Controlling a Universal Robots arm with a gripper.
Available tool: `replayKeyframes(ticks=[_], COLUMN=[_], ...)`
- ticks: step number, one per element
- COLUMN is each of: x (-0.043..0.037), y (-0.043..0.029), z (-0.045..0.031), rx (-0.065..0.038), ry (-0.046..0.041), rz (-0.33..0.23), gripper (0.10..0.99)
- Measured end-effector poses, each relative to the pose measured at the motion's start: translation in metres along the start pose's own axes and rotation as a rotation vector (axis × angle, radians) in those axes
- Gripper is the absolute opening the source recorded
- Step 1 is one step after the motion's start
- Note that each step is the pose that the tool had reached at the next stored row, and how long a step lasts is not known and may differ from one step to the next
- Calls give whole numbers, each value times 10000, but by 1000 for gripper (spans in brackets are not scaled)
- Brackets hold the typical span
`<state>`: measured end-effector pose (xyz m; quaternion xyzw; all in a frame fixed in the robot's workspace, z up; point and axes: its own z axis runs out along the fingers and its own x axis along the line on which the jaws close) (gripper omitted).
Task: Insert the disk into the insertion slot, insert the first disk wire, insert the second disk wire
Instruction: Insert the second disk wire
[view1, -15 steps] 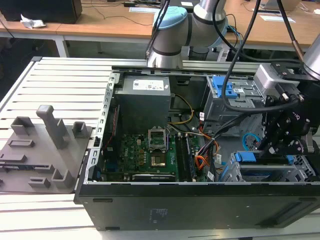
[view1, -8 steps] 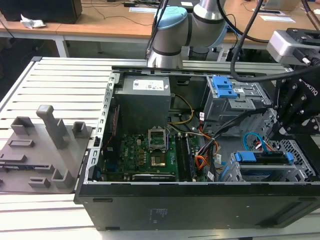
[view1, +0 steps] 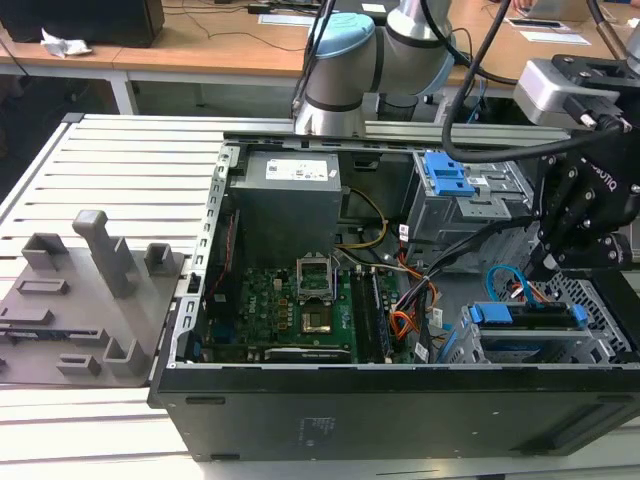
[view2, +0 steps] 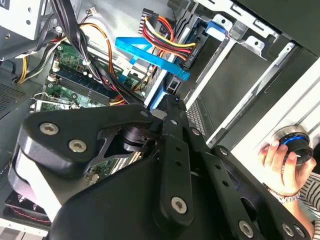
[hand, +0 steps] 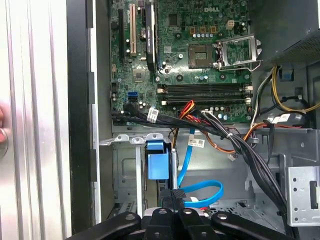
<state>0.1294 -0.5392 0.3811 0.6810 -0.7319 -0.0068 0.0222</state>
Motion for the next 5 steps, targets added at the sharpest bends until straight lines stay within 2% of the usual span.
replayKeyframes(ticks=[5], x=[0], y=[1], z=[0], rx=[0], ry=[0], rz=[0], gripper=[106])
